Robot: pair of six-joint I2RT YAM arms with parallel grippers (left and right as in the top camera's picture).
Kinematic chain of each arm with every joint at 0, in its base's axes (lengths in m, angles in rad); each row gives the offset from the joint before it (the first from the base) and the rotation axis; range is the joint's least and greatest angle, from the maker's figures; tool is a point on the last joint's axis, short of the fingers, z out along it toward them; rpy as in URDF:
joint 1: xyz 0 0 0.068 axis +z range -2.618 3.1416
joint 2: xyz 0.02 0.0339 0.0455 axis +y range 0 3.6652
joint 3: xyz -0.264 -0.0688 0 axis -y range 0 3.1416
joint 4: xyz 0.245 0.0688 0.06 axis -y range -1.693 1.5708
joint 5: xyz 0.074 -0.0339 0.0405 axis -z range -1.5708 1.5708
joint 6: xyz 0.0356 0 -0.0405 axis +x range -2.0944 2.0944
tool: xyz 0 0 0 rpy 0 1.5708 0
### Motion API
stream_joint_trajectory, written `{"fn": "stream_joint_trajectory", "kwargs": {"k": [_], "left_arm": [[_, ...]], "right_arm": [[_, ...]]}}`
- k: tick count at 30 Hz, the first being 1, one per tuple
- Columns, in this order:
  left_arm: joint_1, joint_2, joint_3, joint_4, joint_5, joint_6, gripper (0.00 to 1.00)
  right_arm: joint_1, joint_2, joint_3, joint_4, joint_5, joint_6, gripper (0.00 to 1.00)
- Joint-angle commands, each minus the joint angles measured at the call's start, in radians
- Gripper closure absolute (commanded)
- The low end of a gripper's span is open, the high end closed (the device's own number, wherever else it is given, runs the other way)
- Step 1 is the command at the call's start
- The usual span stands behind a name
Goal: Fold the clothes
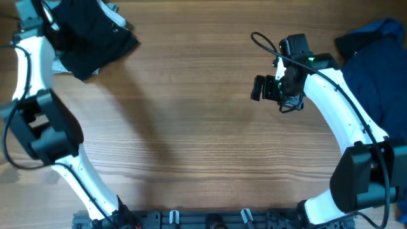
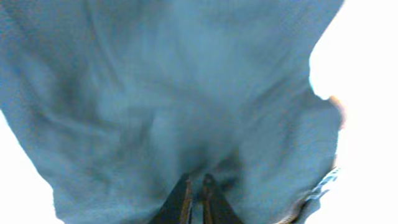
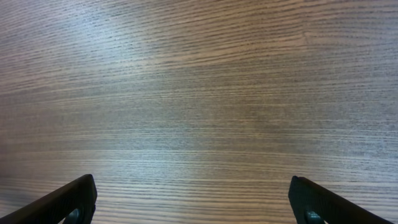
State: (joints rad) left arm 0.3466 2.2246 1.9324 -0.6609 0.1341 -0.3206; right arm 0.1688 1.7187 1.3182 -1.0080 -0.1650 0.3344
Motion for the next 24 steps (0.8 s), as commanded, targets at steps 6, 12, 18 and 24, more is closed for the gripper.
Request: {"fn": "stream_joint_trajectory", "kwargs": {"k": [6, 12, 18, 24], "left_arm": [[0.023, -0.031, 0.002, -0.078, -0.159, -0.001, 0.93], [0.064, 0.097, -0.005, -0.106, -0.159, -0.001, 0.9], [0.119, 0.095, -0.003, -0.101, -0.167, -0.005, 0.82], [0.133, -0.043, -0.002, -0.12, -0.155, -0.005, 0.78]], "right_arm": [[0.0, 0.013, 0.002, 0.011, -0.016, -0.019, 0.0], [0.0, 0.013, 0.002, 0.005, -0.016, -0.02, 0.0], [0.0, 0.013, 0.002, -0.001, -0.016, -0.019, 0.0], [0.0, 0.005, 0.013, 0.009, -0.015, 0.008, 0.0]]}}
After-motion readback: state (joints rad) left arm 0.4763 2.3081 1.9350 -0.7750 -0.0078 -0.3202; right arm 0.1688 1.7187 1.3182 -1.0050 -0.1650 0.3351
